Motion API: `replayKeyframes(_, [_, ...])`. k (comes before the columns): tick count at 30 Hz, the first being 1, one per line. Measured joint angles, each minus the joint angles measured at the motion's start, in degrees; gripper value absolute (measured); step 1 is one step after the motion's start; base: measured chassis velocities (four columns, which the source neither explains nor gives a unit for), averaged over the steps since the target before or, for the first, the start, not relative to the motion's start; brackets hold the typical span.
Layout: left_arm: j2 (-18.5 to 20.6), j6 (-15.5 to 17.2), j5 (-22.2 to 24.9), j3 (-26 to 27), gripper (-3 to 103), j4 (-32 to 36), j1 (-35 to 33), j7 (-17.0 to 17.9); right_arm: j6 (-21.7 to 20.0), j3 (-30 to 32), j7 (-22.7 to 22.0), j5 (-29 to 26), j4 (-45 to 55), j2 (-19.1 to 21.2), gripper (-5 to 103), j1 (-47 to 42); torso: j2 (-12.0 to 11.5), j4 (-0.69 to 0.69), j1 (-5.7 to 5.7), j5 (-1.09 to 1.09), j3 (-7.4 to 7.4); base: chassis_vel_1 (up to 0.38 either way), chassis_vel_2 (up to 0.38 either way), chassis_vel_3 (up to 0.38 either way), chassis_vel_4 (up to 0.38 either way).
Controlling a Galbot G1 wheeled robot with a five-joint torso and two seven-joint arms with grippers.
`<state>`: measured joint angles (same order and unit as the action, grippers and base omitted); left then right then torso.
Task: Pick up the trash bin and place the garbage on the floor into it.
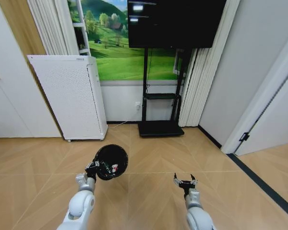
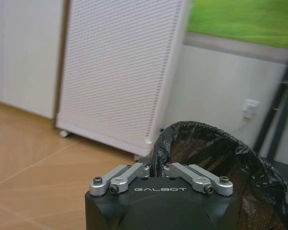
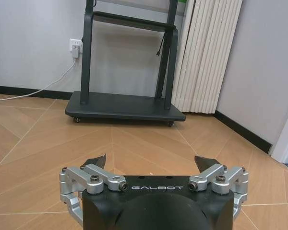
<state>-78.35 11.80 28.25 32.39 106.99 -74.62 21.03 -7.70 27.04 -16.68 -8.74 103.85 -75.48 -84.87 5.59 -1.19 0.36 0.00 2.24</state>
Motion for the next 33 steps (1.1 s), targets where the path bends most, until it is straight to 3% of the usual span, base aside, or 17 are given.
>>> replayKeyframes(1, [0.1, 0.4, 1.9, 0.7, 7, -0.5, 0.5, 1.9, 0.3, 0.1, 0.1, 0.1, -0.2, 0.0, 100, 0.0, 0.0, 0.0, 0.0, 0.0, 0.0, 0.0, 0.0, 0.0, 0.0])
replayKeyframes(2, [-0.2, 0.8, 7.3, 4.3, 7, -3.4, 2.4, 6.1, 1.1, 0.4, 0.6, 0.1, -0.6, 0.3, 100, 0.0, 0.0, -0.02, -0.01, -0.01, 0.0, 0.0, 0.0, 0.0, 0.0])
replayKeyframes(3, [-0.1, 1.0, 8.8, 5.6, 7, -4.5, 3.0, 7.1, 1.1, 0.5, 1.1, 0.1, -0.6, 0.3, 100, -0.1, 0.0, -0.02, 0.0, -0.01, 0.0, 0.0, 0.0, 0.0, 0.0])
replayKeyframes(8, [0.6, 1.7, 12.5, 9.3, 7, -6.3, 4.1, 7.5, 1.0, 0.6, 2.1, 0.2, -0.6, 1.1, 100, -0.4, 0.0, 0.0, 0.0, -0.01, 0.0, 0.0, 0.0, 0.0, 0.0])
replayKeyframes(23, [0.5, 1.9, 11.1, 9.6, 7, -6.7, 4.3, 5.4, -0.1, 0.5, 1.3, 0.9, -1.6, 0.8, 100, -0.5, 0.0, -0.02, -0.01, 0.01, 0.0, 0.01, 0.006, -0.012, -0.01])
replayKeyframes(33, [0.2, 1.6, 10.3, 8.7, 7, -7.5, 4.9, 5.4, 1.7, 0.6, 1.3, 1.1, -3.2, 0.9, 100, -0.7, 0.0, 0.01, -0.01, 0.01, 0.0, 0.138, 0.134, -0.131, -0.128])
